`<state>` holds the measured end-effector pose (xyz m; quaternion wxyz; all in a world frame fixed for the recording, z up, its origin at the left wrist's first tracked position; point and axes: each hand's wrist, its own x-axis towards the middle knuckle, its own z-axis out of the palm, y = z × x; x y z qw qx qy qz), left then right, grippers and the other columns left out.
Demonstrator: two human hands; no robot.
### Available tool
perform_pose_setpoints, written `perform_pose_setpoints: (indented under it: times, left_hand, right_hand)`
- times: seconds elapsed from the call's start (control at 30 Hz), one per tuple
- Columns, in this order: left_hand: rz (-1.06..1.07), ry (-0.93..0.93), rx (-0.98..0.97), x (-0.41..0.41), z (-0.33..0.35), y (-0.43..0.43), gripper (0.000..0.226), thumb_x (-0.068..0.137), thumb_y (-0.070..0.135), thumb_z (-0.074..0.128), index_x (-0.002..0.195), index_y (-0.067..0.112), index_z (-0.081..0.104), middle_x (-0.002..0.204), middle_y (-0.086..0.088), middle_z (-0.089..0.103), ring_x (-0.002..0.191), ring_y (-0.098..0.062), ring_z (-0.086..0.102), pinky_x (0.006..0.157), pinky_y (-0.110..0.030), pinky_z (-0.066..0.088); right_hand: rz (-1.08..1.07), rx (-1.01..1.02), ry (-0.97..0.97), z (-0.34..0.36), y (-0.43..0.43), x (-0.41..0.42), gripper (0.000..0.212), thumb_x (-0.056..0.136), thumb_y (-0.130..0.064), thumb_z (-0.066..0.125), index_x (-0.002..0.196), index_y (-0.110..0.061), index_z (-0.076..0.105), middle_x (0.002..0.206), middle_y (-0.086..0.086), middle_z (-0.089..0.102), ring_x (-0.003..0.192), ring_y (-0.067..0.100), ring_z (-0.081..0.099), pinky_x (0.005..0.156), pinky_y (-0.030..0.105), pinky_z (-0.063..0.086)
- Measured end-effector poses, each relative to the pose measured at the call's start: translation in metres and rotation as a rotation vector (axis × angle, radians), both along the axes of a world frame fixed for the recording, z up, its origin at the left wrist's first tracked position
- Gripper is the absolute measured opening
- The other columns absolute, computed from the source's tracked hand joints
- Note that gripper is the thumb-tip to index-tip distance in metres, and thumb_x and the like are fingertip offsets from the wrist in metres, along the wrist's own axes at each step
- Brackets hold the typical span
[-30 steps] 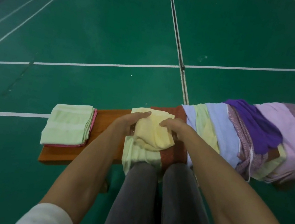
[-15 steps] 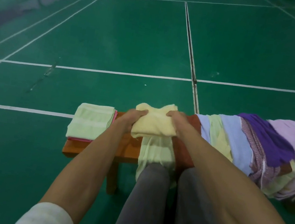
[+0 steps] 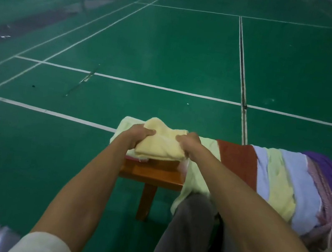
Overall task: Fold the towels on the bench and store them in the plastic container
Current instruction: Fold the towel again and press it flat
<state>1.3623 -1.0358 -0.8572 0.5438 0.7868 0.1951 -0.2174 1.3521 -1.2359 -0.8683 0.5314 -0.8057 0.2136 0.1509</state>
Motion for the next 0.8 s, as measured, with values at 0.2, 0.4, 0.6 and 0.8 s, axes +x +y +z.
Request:
perform_pose_setpoints:
  times: [0.2,0.4,0.6,0.8]
  left_hand:
    - [0.091,-0.055,0.009,0.005,-0.006,0.049,0.041,0.095,0.028,0.069,0.133,0.017,0.059,0.125,-0.008,0.062,0.114,-0.033,0.059,0.101,-0.056,0.051]
    - [0.216,-0.193,-0.022,0.02,-0.015,0.083,0.047,0.092,0.019,0.071,0.138,0.017,0.06,0.129,-0.011,0.064,0.114,-0.033,0.062,0.1,-0.056,0.052]
    - [0.247,-0.286,0.052,0.036,-0.01,0.088,0.059,0.095,0.017,0.066,0.149,0.016,0.043,0.144,-0.013,0.05,0.121,-0.033,0.054,0.103,-0.047,0.048]
    - [0.042,-0.153,0.265,0.035,-0.053,0.095,0.088,0.097,0.036,0.065,0.162,0.016,0.01,0.164,-0.016,0.026,0.147,-0.038,0.032,0.119,-0.051,0.032]
  right_hand:
    - [0.081,0.034,0.033,-0.004,0.044,0.013,0.044,0.089,-0.019,0.067,0.129,-0.005,0.053,0.117,0.012,0.063,0.105,0.031,0.064,0.092,0.045,0.058]
    - [0.114,0.033,-0.077,-0.003,0.075,0.03,0.04,0.09,-0.017,0.067,0.128,-0.007,0.059,0.12,0.011,0.065,0.108,0.03,0.064,0.096,0.046,0.056]
    - [0.166,-0.136,-0.138,-0.007,0.093,0.045,0.035,0.092,-0.021,0.063,0.123,-0.005,0.065,0.117,0.011,0.068,0.106,0.031,0.065,0.077,0.032,0.05]
    - [0.35,-0.535,-0.132,-0.045,0.1,0.03,0.055,0.092,-0.022,0.056,0.141,-0.001,0.043,0.132,0.017,0.056,0.111,0.035,0.059,0.081,0.036,0.053]
